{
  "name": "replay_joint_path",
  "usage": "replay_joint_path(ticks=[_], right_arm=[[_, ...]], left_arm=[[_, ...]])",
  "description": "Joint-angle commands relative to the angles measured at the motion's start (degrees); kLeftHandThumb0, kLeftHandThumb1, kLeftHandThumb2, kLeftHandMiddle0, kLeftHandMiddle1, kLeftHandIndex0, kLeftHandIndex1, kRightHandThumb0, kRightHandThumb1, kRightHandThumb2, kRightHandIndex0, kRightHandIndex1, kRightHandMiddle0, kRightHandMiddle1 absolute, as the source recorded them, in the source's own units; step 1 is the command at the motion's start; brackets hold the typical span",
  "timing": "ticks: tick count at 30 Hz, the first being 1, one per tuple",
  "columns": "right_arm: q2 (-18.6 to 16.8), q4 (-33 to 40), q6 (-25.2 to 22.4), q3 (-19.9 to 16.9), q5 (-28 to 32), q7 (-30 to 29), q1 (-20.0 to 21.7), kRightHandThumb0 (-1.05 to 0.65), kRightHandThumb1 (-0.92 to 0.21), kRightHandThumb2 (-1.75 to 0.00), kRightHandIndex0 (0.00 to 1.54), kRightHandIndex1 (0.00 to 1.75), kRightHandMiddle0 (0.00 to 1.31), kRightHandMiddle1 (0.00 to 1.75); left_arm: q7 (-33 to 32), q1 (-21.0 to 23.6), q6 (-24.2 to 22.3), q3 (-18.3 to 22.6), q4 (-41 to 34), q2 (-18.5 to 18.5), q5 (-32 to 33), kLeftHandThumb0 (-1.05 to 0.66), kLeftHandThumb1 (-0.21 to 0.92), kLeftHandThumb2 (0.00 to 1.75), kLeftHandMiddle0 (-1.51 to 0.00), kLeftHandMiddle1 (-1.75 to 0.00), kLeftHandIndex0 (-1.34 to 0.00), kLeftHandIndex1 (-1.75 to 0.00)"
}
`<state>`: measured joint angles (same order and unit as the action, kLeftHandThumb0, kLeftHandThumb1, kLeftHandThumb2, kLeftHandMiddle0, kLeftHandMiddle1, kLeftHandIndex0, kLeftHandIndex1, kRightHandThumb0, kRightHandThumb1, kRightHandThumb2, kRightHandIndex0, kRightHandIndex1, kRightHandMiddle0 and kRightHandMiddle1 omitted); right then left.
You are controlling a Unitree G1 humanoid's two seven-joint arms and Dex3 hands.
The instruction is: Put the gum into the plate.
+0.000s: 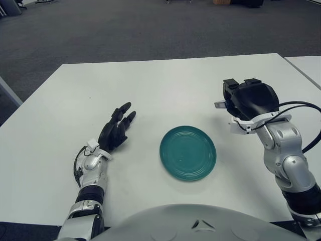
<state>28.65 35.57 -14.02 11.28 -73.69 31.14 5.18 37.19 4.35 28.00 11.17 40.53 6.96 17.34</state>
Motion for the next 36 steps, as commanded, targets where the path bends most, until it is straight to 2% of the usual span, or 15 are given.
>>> replay_joint_path(ticks=[1, 4, 9, 13, 20, 24, 30, 36], right_arm=[[-1.61, 1.92, 0.74, 0.29, -1.61, 1.04, 0.64, -0.41, -0.6, -0.87, 0.54, 0.39, 0.48, 1.64], [-2.78, 2.73, 1.3, 0.45, -2.47, 1.49, 0.3, -0.4, -0.61, -0.86, 0.53, 0.44, 0.47, 1.65], [-6.66, 5.74, 2.91, 4.18, -6.4, 3.7, -0.07, -0.4, -0.62, -0.87, 0.49, 0.56, 0.44, 1.67], [-8.27, 5.73, 4.13, 4.98, -7.47, 4.08, 0.14, -0.4, -0.61, -0.89, 0.45, 0.67, 0.44, 1.68], [-12.15, 5.96, 6.83, 7.4, -8.37, 1.27, -0.49, -0.41, -0.59, -0.9, 0.43, 0.8, 0.47, 1.66], [-13.54, 5.9, 8.27, 8.48, -9.37, 0.4, -1.37, -0.41, -0.58, -0.89, 0.42, 0.83, 0.49, 1.64], [-13.62, 6.05, 11.95, 11.23, -11.85, -2.35, -3.64, -0.42, -0.56, -0.91, 0.41, 0.82, 0.51, 1.63], [-13.05, 8.19, 14.98, 12.24, -13.92, -6.5, -8.16, -0.42, -0.54, -0.94, 0.44, 0.83, 0.52, 1.63]], left_arm=[[-0.66, -2.04, -1.47, -0.25, 1.67, -0.87, -0.18, -1.05, 0.92, 0.83, -0.28, -0.12, 0.0, -0.5], [-0.96, -2.08, -1.48, -0.26, 1.57, -1.05, -0.25, -1.05, 0.92, 0.83, -0.29, -0.12, 0.0, -0.5], [-1.84, -2.43, -2.17, -0.61, 0.59, -1.09, -0.81, -1.05, 0.92, 0.84, -0.28, -0.13, 0.0, -0.5], [-2.81, -2.69, -2.39, -1.08, 0.19, -0.78, -1.74, -1.05, 0.92, 0.85, -0.27, -0.12, 0.0, -0.48], [-5.48, -4.42, -3.27, -2.44, -3.51, -0.13, -4.14, -1.05, 0.92, 0.86, -0.27, -0.12, 0.0, -0.48], [-5.73, -3.45, -3.72, -2.32, -2.21, 0.58, -4.2, -1.05, 0.92, 0.87, -0.29, -0.13, 0.0, -0.51], [-3.82, -2.7, -3.61, -1.59, -0.91, -0.04, -1.79, -1.05, 0.92, 0.87, -0.3, -0.12, 0.0, -0.53], [-4.06, -2.64, -3.06, -1.85, -0.24, 0.03, -2.35, -1.05, 0.92, 0.87, -0.29, -0.11, 0.0, -0.51]])
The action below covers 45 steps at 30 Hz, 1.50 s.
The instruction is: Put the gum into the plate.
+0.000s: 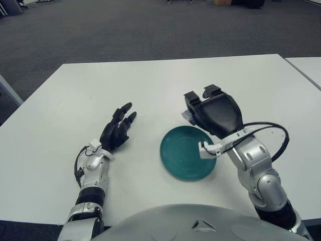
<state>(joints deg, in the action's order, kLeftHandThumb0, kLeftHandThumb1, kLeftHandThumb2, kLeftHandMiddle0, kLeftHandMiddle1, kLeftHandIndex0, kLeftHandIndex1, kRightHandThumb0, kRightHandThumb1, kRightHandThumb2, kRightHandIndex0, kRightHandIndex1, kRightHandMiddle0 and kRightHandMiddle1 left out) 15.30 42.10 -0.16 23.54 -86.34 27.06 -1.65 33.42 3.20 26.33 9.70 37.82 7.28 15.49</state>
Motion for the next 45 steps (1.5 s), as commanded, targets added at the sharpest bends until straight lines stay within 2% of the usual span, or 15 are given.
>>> replay_joint_path(ticks=[1, 2, 8, 11, 15, 23, 25, 30, 34, 38, 39, 40, 42, 43, 45], right_arm=[[0.26, 1.61, 1.59, 0.03, -1.08, -2.92, -1.63, -0.42, -0.54, -0.94, 0.44, 0.83, 0.52, 1.64], [0.17, 1.55, 1.96, 0.03, -0.94, -3.25, -1.83, -0.42, -0.54, -0.95, 0.44, 0.84, 0.51, 1.65], [-0.05, 0.78, 3.81, -0.01, 0.12, -2.79, -2.08, -0.42, -0.55, -1.0, 0.42, 0.86, 0.45, 1.72], [0.06, 0.93, 4.5, -0.03, 0.33, -2.86, -2.47, -0.42, -0.55, -1.01, 0.41, 0.87, 0.44, 1.74], [0.12, 1.34, 5.2, -0.48, 0.93, -3.83, -3.73, -0.42, -0.55, -1.0, 0.41, 0.91, 0.44, 1.74], [0.28, 4.31, 6.56, -1.09, 2.46, -2.58, -7.12, -0.41, -0.56, -0.99, 0.39, 0.96, 0.43, 1.73], [0.26, 5.18, 6.81, -1.29, 3.33, -1.74, -8.25, -0.41, -0.57, -0.98, 0.38, 0.97, 0.42, 1.74], [0.2, 6.65, 7.51, -1.96, 4.47, -0.9, -10.34, -0.4, -0.59, -0.96, 0.37, 0.98, 0.4, 1.74], [0.46, 8.78, 8.33, -2.38, 4.24, 1.82, -11.98, -0.4, -0.6, -0.94, 0.34, 0.98, 0.39, 1.75], [0.26, 9.15, 9.08, -2.66, 3.99, 2.55, -13.05, -0.39, -0.65, -0.89, 0.31, 0.97, 0.36, 1.75], [0.35, 9.17, 9.33, -2.75, 4.07, 2.74, -13.16, -0.38, -0.74, -0.75, 0.3, 0.93, 0.3, 1.75], [0.75, 9.19, 9.78, -2.92, 4.39, 3.12, -13.16, -0.38, -0.78, -0.71, 0.3, 0.9, 0.28, 1.75], [1.92, 9.53, 10.67, -3.5, 5.99, 5.1, -12.9, -0.61, -0.86, -0.67, 0.29, 0.75, 0.12, 1.49], [2.49, 9.75, 11.09, -3.78, 6.95, 6.41, -12.65, -0.66, -0.87, -0.69, 0.26, 0.7, 0.09, 1.33], [4.38, 10.87, 11.53, -5.49, 10.89, 10.21, -11.54, -0.84, -0.9, -0.79, 0.24, 0.4, 0.04, 0.83]], left_arm=[[-0.26, -1.19, -1.03, -0.29, 3.75, 0.1, -0.85, -1.05, 0.92, 0.87, -0.29, -0.11, 0.0, -0.51], [-0.2, -0.98, -0.75, -0.2, 4.7, 0.37, -1.07, -1.05, 0.92, 0.87, -0.29, -0.11, 0.0, -0.51], [-2.63, -3.81, -0.72, -2.33, -3.31, -3.78, -0.82, -1.05, 0.92, 0.86, -0.3, -0.11, 0.0, -0.53], [-0.87, -3.05, -2.95, -1.0, -1.67, -2.2, 1.03, -1.05, 0.92, 0.86, -0.3, -0.1, 0.0, -0.55], [-1.11, -3.33, -5.87, -0.87, -3.35, -1.06, 0.87, -1.05, 0.92, 0.85, -0.32, -0.11, 0.0, -0.56], [-2.91, -3.99, -7.51, -1.24, -4.71, -0.06, -0.9, -1.04, 0.92, 0.86, -0.36, -0.15, 0.0, -0.62], [-2.8, -3.86, -7.53, -1.1, -4.21, -0.16, -0.73, -1.04, 0.92, 0.86, -0.36, -0.15, 0.0, -0.62], [-0.57, -1.64, -4.27, -0.09, 2.3, -1.27, 0.7, -1.03, 0.92, 0.85, -0.34, -0.14, 0.0, -0.62], [1.4, -1.8, -4.02, 0.19, 1.02, -1.11, 2.02, -1.04, 0.92, 0.85, -0.31, -0.12, 0.0, -0.57], [1.85, -2.03, -4.43, 0.03, 0.34, -0.88, 2.16, -1.05, 0.92, 0.85, -0.29, -0.11, 0.0, -0.52], [1.96, -2.19, -4.55, -0.05, -0.01, -0.83, 2.19, -1.05, 0.92, 0.84, -0.28, -0.11, 0.0, -0.5], [2.0, -2.54, -4.87, -0.18, -0.86, -0.8, 2.24, -1.05, 0.92, 0.84, -0.28, -0.11, 0.0, -0.5], [2.03, -2.86, -5.53, -0.26, -1.71, -0.73, 2.33, -1.05, 0.92, 0.84, -0.27, -0.1, 0.0, -0.49], [2.07, -2.87, -5.88, -0.23, -1.86, -0.65, 2.4, -1.05, 0.92, 0.84, -0.26, -0.1, 0.0, -0.48], [2.02, -2.96, -6.51, -0.06, -2.23, -0.66, 2.63, -1.05, 0.92, 0.83, -0.25, -0.09, 0.0, -0.47]])
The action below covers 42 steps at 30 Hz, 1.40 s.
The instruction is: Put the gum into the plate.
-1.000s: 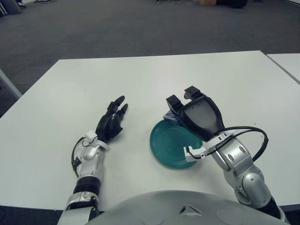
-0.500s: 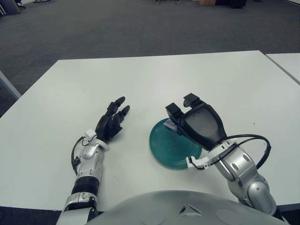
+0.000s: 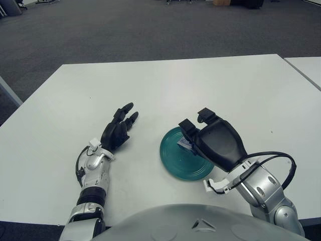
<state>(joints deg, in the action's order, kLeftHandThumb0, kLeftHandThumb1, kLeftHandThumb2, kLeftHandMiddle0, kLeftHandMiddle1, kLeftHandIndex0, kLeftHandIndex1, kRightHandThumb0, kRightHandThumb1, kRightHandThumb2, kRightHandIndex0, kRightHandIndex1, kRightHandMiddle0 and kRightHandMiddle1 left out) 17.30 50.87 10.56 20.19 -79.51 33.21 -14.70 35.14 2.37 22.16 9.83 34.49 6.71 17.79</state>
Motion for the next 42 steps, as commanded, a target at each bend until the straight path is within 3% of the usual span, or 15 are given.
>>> replay_joint_path(ticks=[1, 3, 6, 10, 29, 36, 39, 42], right_arm=[[3.15, 2.51, 0.97, -2.86, 6.0, 5.5, 1.91, -0.87, -0.91, -0.82, 0.23, 0.34, 0.03, 0.74], [4.05, 2.84, 1.29, -3.75, 8.91, 7.36, 2.48, -0.97, -0.91, -0.91, 0.16, 0.17, 0.01, 0.42], [4.86, 3.21, 1.44, -4.73, 12.33, 9.07, 2.87, -1.02, -0.92, -1.0, 0.07, 0.06, 0.0, 0.16], [5.39, 3.23, 1.39, -5.61, 14.87, 10.46, 3.43, -1.04, -0.92, -1.06, 0.01, 0.01, 0.0, 0.03], [4.97, 2.87, -0.29, -6.38, 17.74, 17.12, 6.53, -1.05, -0.92, -1.04, 0.0, 0.0, 0.0, 0.0], [2.86, 2.72, -2.08, -6.88, 18.17, 15.2, 5.57, -1.05, -0.92, -1.02, 0.0, 0.0, 0.0, 0.0], [-0.14, 1.67, -3.76, -7.24, 17.06, 11.31, 4.13, -1.05, -0.92, -1.02, 0.0, 0.0, 0.0, 0.0], [-4.56, 1.66, -8.22, -8.6, 18.01, 8.9, 2.95, -1.05, -0.92, -0.97, 0.0, 0.0, 0.0, 0.0]], left_arm=[[0.38, -1.98, -2.21, 0.02, 1.49, -0.19, 0.49, -1.05, 0.92, 0.83, -0.24, -0.09, 0.0, -0.46], [0.77, -1.34, -1.49, 0.52, 3.08, -0.34, 0.79, -1.05, 0.92, 0.83, -0.24, -0.09, 0.0, -0.44], [1.39, -0.78, -0.3, 0.96, 4.62, -0.65, 1.19, -1.05, 0.92, 0.82, -0.23, -0.09, 0.0, -0.42], [2.29, -0.38, 0.88, 1.28, 5.54, -0.85, 1.78, -1.05, 0.92, 0.83, -0.22, -0.08, 0.0, -0.42], [4.58, 0.28, 4.72, 2.49, 8.46, -2.08, 2.92, -1.05, 0.92, 0.81, -0.16, -0.04, 0.0, -0.38], [3.29, 0.04, 1.41, 2.12, 6.81, -1.53, 2.03, -1.05, 0.92, 0.8, -0.19, -0.05, 0.0, -0.43], [2.63, -0.36, 0.03, 1.77, 5.57, -1.46, 1.65, -1.05, 0.92, 0.81, -0.2, -0.05, 0.0, -0.45], [-0.9, -4.54, -4.43, -0.89, -5.49, -3.39, 0.75, -1.05, 0.92, 0.81, -0.21, -0.06, 0.0, -0.48]])
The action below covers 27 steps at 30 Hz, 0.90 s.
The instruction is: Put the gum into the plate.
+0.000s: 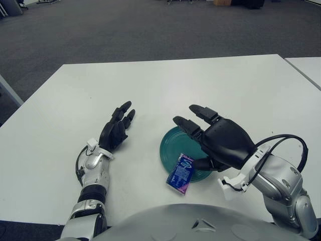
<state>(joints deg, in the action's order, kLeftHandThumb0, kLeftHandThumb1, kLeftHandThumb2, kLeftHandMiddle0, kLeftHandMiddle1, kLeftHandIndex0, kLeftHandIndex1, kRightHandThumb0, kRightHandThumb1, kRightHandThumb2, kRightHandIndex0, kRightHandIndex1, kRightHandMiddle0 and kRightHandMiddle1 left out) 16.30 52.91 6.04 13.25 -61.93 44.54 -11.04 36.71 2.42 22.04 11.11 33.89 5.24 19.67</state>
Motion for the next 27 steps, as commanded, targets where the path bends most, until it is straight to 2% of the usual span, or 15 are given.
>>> replay_joint_path(ticks=[1, 4, 6, 7, 10, 15, 17, 24, 27], right_arm=[[-4.48, -0.24, -4.75, -1.86, 0.72, -2.56, -0.86, -1.05, -0.92, -0.94, 0.0, 0.0, 0.0, 0.0], [-9.85, -0.68, -9.77, -1.9, 1.38, -4.84, -2.84, -1.05, -0.92, -0.84, 0.0, 0.0, 0.0, 0.0], [-12.12, -0.71, -11.52, -1.69, 1.61, -6.82, -3.84, -1.05, -0.92, -0.8, 0.0, 0.0, 0.0, 0.0], [-12.81, -0.78, -11.99, -1.55, 1.69, -7.75, -4.23, -1.05, -0.92, -0.78, 0.0, 0.0, 0.0, 0.0], [-15.47, -3.94, -11.37, -1.98, 4.01, -17.11, -7.48, -1.05, -0.92, -0.77, 0.0, 0.0, 0.0, 0.0], [-18.7, -4.48, -12.77, -1.15, 4.48, -23.06, -8.81, -1.05, -0.92, -0.81, 0.0, 0.0, 0.0, 0.0], [-19.22, -4.44, -13.45, -1.53, 5.23, -24.08, -9.05, -1.05, -0.92, -0.82, 0.0, 0.0, 0.0, 0.0], [-24.36, -3.1, -19.83, -2.18, 10.28, -26.38, -10.33, -1.05, -0.92, -0.85, 0.03, 0.02, 0.03, 0.02], [-24.44, -2.97, -21.62, -2.33, 11.56, -26.83, -10.29, -1.05, -0.92, -0.86, 0.06, 0.03, 0.04, 0.03]], left_arm=[[-3.24, -5.33, -5.5, -2.64, -6.93, -2.1, -1.21, -1.05, 0.92, 0.81, -0.22, -0.06, 0.0, -0.49], [-4.03, -5.71, -7.67, -2.33, -7.49, -1.25, -0.8, -1.05, 0.92, 0.82, -0.23, -0.07, 0.0, -0.52], [-4.61, -6.13, -8.77, -2.35, -8.58, -1.06, -0.76, -1.05, 0.92, 0.82, -0.24, -0.07, 0.0, -0.53], [-4.78, -6.35, -9.21, -2.36, -9.13, -0.98, -0.72, -1.05, 0.92, 0.83, -0.24, -0.07, 0.0, -0.53], [-4.83, -7.56, -10.21, -2.43, -11.38, -0.6, -0.4, -1.05, 0.92, 0.84, -0.23, -0.07, 0.0, -0.51], [-4.69, -8.8, -10.99, -2.67, -13.69, -0.48, -0.09, -1.05, 0.92, 0.86, -0.23, -0.07, 0.0, -0.48], [-4.6, -9.16, -11.06, -2.74, -14.27, -0.51, 0.0, -1.05, 0.92, 0.86, -0.23, -0.07, 0.0, -0.48], [-4.4, -10.64, -13.55, -3.63, -18.04, -1.33, 1.3, -1.05, 0.92, 0.88, -0.26, -0.08, 0.0, -0.55], [-4.24, -10.94, -14.13, -3.65, -18.71, -1.3, 1.77, -1.05, 0.92, 0.88, -0.26, -0.09, 0.0, -0.57]])
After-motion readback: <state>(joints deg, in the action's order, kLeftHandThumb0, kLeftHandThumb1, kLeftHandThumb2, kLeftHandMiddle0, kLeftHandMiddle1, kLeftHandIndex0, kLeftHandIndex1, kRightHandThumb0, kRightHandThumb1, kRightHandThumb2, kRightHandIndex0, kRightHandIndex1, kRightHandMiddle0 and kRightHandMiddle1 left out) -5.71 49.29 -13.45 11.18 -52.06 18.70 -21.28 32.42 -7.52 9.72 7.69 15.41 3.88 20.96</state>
